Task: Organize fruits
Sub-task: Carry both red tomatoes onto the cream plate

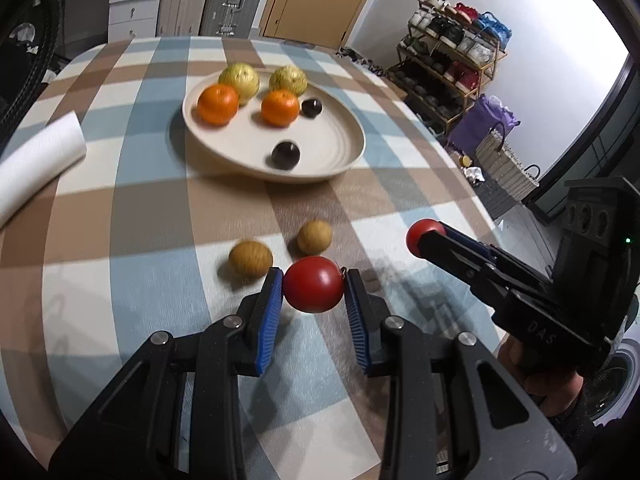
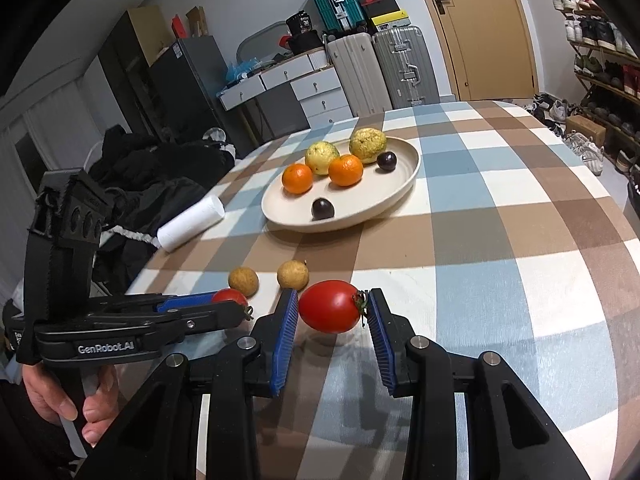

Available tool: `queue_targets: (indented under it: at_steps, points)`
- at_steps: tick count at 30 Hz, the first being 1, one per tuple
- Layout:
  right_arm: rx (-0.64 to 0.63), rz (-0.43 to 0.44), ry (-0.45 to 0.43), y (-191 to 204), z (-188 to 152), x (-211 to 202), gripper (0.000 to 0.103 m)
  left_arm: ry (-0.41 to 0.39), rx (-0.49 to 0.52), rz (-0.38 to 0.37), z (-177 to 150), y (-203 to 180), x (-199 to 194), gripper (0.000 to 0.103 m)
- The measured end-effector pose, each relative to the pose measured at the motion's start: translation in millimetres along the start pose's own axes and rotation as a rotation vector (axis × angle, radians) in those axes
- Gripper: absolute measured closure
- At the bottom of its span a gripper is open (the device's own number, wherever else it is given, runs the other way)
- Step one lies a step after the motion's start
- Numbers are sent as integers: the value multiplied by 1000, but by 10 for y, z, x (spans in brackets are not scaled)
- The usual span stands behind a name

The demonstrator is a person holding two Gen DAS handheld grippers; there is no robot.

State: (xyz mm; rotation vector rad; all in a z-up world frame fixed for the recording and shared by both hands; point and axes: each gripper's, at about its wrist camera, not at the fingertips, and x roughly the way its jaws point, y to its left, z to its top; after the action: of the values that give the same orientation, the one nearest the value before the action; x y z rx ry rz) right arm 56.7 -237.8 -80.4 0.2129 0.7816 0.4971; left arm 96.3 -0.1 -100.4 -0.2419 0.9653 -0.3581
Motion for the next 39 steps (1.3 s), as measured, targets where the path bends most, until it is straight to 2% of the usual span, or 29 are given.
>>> queue_targets:
  at_steps: [12,23,31,39]
  points:
    - [34,19,-22,-178,418,93,67,-69,-10,40,731,203,34,74]
    - [15,36,-36,-397,1118,394,67,-64,8,89,1411,302,597,74]
    - [4,24,16,-540,1464,898,67,-38,29,100,1611,415,1007,74]
    - [-13,6,83,-528,1508,1273,67,-40,52,93,1614,428,1110,74]
